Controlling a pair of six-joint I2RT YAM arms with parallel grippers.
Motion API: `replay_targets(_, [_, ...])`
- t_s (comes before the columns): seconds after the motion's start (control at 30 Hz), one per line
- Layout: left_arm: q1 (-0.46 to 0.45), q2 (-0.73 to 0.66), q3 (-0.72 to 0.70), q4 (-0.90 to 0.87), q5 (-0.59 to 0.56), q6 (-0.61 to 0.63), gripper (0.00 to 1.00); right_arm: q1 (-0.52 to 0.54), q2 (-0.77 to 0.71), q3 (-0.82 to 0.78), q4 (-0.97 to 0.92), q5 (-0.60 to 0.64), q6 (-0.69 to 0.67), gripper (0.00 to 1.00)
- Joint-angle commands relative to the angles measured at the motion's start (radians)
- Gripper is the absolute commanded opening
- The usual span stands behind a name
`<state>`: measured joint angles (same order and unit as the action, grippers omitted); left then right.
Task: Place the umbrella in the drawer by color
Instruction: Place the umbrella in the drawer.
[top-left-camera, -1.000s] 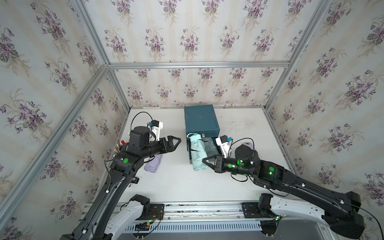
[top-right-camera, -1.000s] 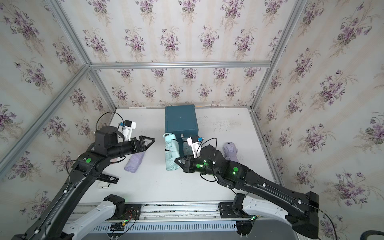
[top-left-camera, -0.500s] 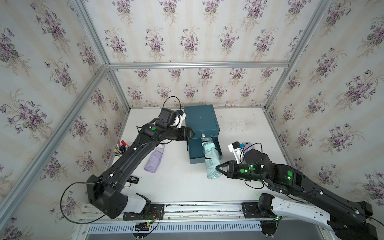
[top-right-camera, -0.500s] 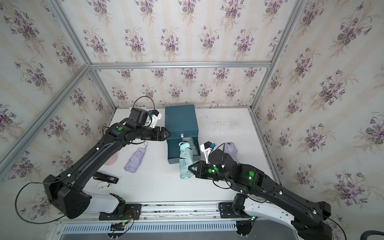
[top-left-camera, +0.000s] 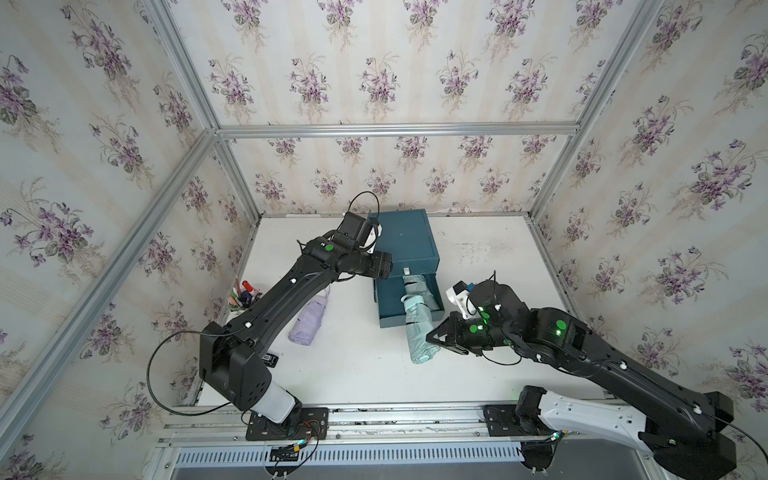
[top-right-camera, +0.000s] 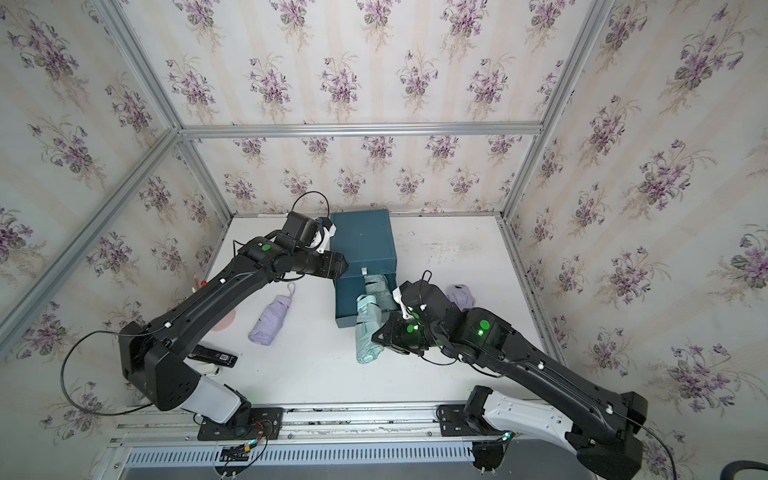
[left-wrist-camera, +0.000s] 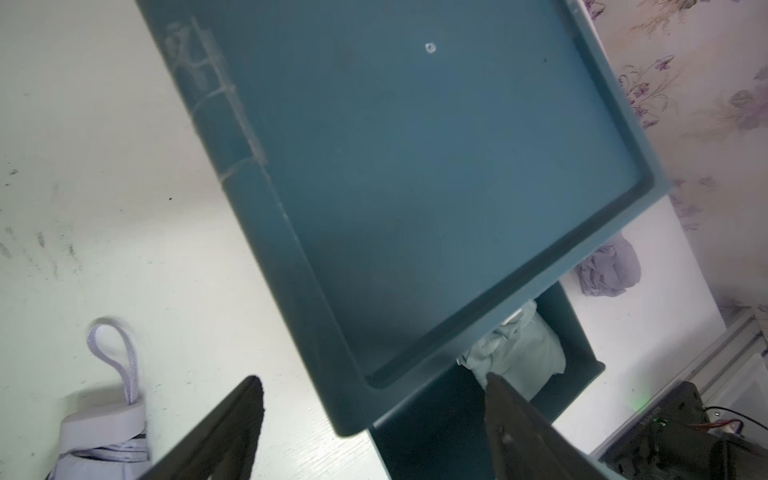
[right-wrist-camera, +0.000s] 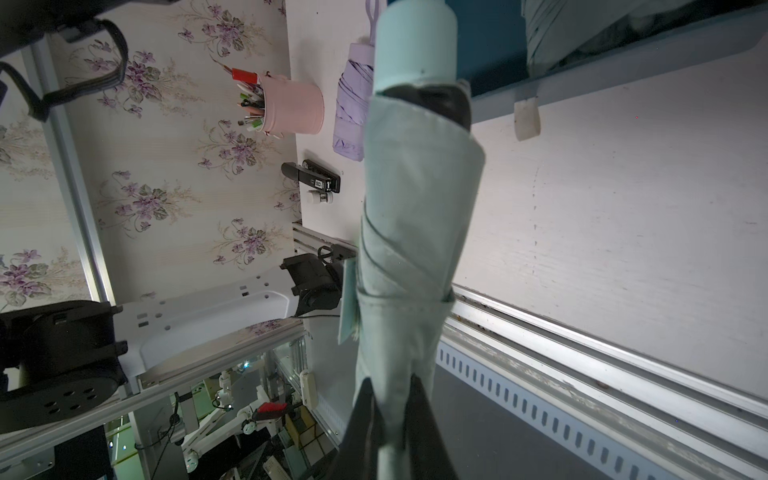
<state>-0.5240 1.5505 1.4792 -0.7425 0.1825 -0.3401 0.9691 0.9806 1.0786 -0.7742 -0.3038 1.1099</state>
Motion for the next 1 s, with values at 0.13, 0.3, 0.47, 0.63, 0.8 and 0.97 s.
replay_targets(0.13, [0.007, -0.026, -0.011, 0.043, -0.035, 0.000, 0.84, -0.142, 0.086, 0.011, -0.002, -0.216, -0.109, 0.00])
replay_targets(0.3, [0.007, -0.006, 0.026, 0.030, -0.025, -0.015, 0.84, -0.221, 0.162, 0.061, -0.031, -0.260, -0.176, 0.00])
replay_targets(0.47, [0.009, -0.008, -0.002, 0.015, -0.061, -0.017, 0.84, -0.245, 0.220, 0.068, 0.027, -0.294, -0.150, 0.00])
replay_targets(0.63, [0.025, -0.025, -0.052, 0.014, -0.089, -0.036, 0.84, -0.260, 0.314, 0.112, 0.098, -0.341, -0.133, 0.00])
replay_targets(0.8, [0.030, -0.034, -0.066, 0.025, -0.075, -0.038, 0.84, -0.276, 0.392, 0.128, 0.156, -0.349, -0.112, 0.00])
replay_targets(0.97, [0.033, -0.033, -0.066, 0.032, -0.056, -0.032, 0.83, -0.296, 0.446, 0.107, 0.237, -0.344, -0.081, 0.00])
